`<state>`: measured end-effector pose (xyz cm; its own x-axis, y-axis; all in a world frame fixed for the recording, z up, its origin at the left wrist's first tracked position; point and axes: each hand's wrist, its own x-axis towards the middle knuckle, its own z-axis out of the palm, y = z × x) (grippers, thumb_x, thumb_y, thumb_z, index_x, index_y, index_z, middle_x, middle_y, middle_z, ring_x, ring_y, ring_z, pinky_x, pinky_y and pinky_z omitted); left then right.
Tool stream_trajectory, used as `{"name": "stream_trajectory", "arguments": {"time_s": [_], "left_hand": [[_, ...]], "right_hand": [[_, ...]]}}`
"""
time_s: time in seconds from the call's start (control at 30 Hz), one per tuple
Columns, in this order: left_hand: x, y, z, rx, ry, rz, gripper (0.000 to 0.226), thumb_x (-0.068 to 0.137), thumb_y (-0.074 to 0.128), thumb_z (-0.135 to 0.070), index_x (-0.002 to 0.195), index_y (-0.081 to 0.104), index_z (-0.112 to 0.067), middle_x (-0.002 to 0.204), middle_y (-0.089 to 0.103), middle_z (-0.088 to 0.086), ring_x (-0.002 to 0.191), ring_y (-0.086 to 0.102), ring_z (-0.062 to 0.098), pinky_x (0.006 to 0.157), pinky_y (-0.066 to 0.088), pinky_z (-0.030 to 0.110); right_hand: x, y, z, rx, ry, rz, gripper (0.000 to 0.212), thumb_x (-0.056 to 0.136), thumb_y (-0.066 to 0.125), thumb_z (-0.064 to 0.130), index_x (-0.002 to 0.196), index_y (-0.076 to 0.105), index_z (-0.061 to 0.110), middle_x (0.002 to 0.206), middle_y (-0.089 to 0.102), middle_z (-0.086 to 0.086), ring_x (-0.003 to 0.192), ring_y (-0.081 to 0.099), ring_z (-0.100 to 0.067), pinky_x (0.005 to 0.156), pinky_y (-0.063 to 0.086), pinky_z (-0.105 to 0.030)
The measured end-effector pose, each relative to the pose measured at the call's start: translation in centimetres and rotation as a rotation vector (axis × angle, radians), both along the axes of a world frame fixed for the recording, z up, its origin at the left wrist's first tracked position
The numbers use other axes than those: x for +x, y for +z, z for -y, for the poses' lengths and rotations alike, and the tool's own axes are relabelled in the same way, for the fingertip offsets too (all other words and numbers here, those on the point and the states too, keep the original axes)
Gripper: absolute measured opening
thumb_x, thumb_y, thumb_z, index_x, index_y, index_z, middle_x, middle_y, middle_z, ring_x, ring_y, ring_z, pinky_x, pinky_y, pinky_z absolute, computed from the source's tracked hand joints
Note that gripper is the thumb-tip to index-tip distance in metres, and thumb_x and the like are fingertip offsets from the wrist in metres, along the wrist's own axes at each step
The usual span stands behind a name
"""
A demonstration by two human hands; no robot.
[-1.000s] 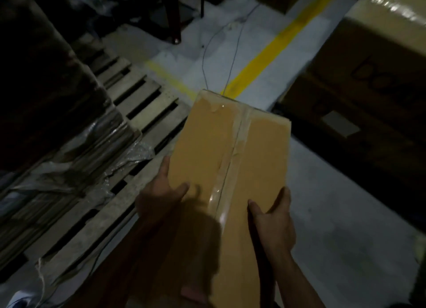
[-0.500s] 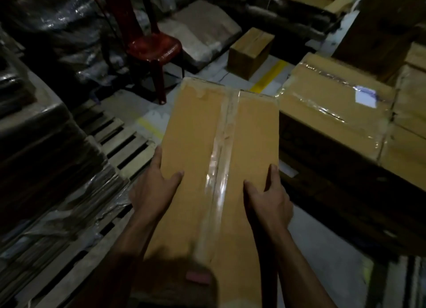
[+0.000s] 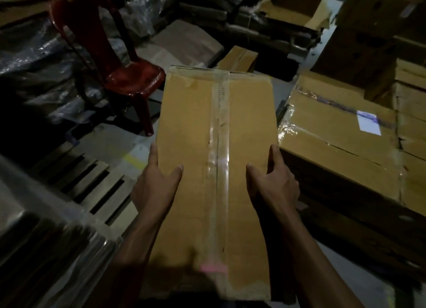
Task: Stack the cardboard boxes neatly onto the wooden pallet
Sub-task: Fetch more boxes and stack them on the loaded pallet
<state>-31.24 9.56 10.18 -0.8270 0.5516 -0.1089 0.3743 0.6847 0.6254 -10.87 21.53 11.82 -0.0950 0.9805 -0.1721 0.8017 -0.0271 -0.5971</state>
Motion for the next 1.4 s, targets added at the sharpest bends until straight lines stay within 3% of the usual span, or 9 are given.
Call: {"name": "stream_trajectory", "arguments": {"time_s": [0.1, 0.47, 0.7, 0.93, 1.1, 1.4], "left_hand": [[-4.2, 1.0, -4.2, -0.014, -0.015, 0.01, 0.085, 0.088, 0.06, -0.057, 0.155, 0.01, -0.041, 0.133, 0.06, 0.007, 0.114, 0.057, 0.036, 0.092, 0.042, 0.045], [-16.3, 1.2, -19.7, -0.033, -0.074, 0.021, 0.088, 0.086, 0.061, -0.056, 0.154, 0.007, -0.044, 0.138, 0.055, 0.008, 0.119, 0.054, 0.037, 0.099, 0.043, 0.049], [-22.3, 0.8, -36.1, -0.055, -0.107, -0.031, 0.084, 0.088, 0.062, -0.052, 0.155, 0.012, -0.041, 0.137, 0.056, 0.013, 0.121, 0.053, 0.04, 0.097, 0.041, 0.045], [-27.0, 3.8, -52.3, 0.008, -0.157, -0.035, 0.085, 0.088, 0.063, -0.051, 0.154, 0.011, -0.043, 0.143, 0.052, 0.007, 0.125, 0.051, 0.039, 0.102, 0.037, 0.044], [-28.9, 4.1, -62.0, 0.046, -0.233, -0.019, 0.085, 0.087, 0.063, -0.051, 0.155, 0.012, -0.041, 0.143, 0.052, 0.008, 0.126, 0.05, 0.038, 0.102, 0.038, 0.045], [-32.4, 0.6, -81.6, 0.048, -0.487, -0.003, 0.082, 0.086, 0.06, -0.056, 0.153, 0.015, -0.042, 0.14, 0.055, 0.005, 0.121, 0.054, 0.037, 0.099, 0.043, 0.048]], "right_hand": [[-3.9, 0.8, -3.7, 0.021, -0.025, -0.008, 0.084, 0.087, 0.058, 0.064, 0.155, 0.013, 0.042, 0.142, 0.051, -0.01, 0.126, 0.051, -0.035, 0.1, 0.042, -0.047], [-15.0, 0.6, -18.1, 0.027, -0.043, -0.065, 0.083, 0.09, 0.06, 0.058, 0.157, 0.014, 0.039, 0.15, 0.044, -0.007, 0.134, 0.044, -0.033, 0.107, 0.039, -0.048], [-21.3, -1.1, -34.0, 0.015, -0.044, -0.05, 0.08, 0.092, 0.056, 0.056, 0.158, 0.016, 0.034, 0.148, 0.047, -0.009, 0.131, 0.047, -0.033, 0.102, 0.041, -0.043], [-25.3, 2.0, -49.6, 0.06, -0.085, -0.071, 0.078, 0.092, 0.057, 0.054, 0.158, 0.019, 0.033, 0.142, 0.051, -0.011, 0.126, 0.05, -0.035, 0.1, 0.043, -0.043], [-26.4, 2.5, -57.2, 0.087, -0.171, -0.112, 0.079, 0.093, 0.058, 0.053, 0.158, 0.018, 0.034, 0.145, 0.048, -0.01, 0.129, 0.047, -0.032, 0.097, 0.04, -0.04], [-28.7, -0.1, -71.1, 0.065, -0.449, -0.075, 0.082, 0.09, 0.061, 0.055, 0.157, 0.018, 0.037, 0.149, 0.047, -0.01, 0.133, 0.046, -0.034, 0.104, 0.044, -0.05]]}}
